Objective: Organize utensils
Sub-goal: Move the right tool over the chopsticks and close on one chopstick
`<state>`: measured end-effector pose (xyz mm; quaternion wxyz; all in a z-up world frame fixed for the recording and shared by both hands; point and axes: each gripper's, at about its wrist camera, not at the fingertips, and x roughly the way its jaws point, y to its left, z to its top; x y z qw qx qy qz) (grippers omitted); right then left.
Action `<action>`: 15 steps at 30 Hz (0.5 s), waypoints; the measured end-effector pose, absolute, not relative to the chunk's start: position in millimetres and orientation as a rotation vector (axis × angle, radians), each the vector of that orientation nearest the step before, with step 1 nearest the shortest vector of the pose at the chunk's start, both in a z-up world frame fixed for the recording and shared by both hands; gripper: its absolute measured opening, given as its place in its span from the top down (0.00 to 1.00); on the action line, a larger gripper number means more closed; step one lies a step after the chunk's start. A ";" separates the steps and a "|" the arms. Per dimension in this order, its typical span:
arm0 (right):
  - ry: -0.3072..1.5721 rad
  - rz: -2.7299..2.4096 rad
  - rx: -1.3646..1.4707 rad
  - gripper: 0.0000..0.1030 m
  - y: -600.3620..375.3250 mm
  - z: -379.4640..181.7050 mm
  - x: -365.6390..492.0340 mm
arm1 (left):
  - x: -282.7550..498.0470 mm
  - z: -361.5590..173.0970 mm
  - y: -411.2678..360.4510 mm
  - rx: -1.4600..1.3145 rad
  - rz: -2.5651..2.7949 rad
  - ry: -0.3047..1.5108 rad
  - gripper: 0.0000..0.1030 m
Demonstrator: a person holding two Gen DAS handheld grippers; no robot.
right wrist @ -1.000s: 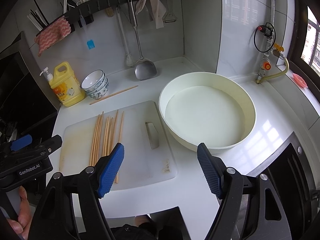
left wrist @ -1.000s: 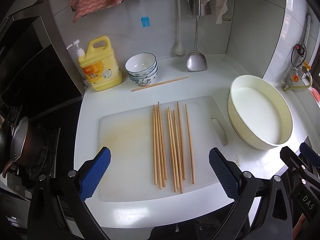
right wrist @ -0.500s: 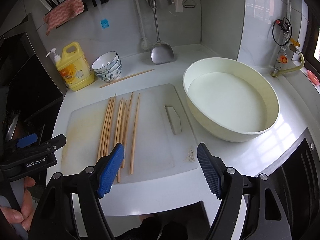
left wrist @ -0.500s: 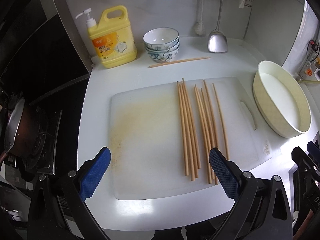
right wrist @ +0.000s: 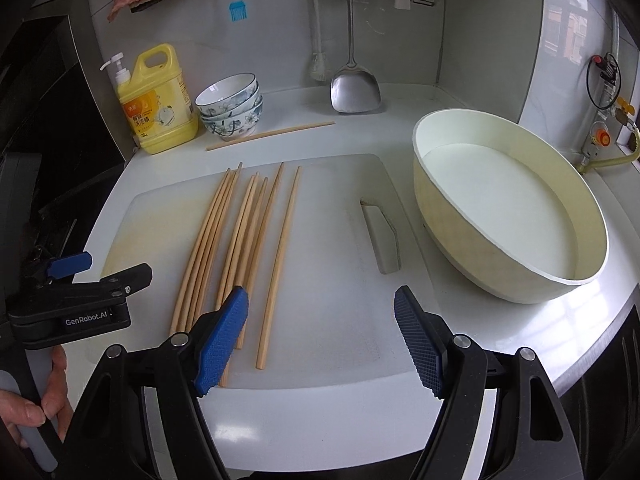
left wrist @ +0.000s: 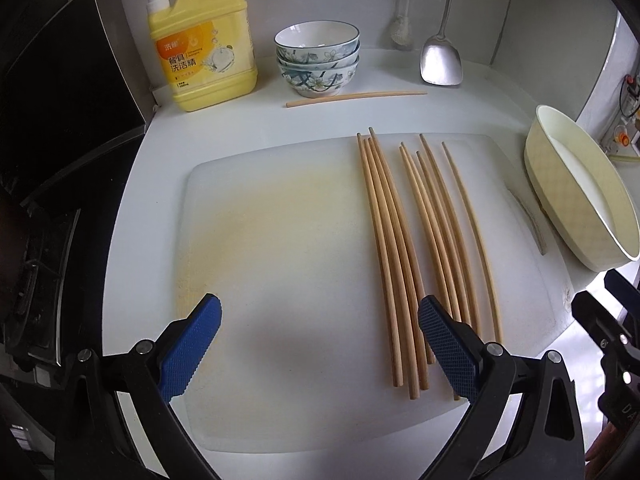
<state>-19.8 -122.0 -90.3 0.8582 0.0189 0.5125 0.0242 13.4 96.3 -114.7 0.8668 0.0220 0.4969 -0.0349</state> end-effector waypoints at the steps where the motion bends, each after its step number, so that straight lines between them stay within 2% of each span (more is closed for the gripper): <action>1: 1.068 0.056 0.045 0.30 -123.3 -95.7 -18.0 | 14.0 -117.6 95.8 0.037 -0.066 1.034 0.06; 15: 1.014 0.100 0.087 0.30 -121.7 -138.3 8.7 | 32.7 -138.3 95.7 0.009 -0.009 0.915 0.06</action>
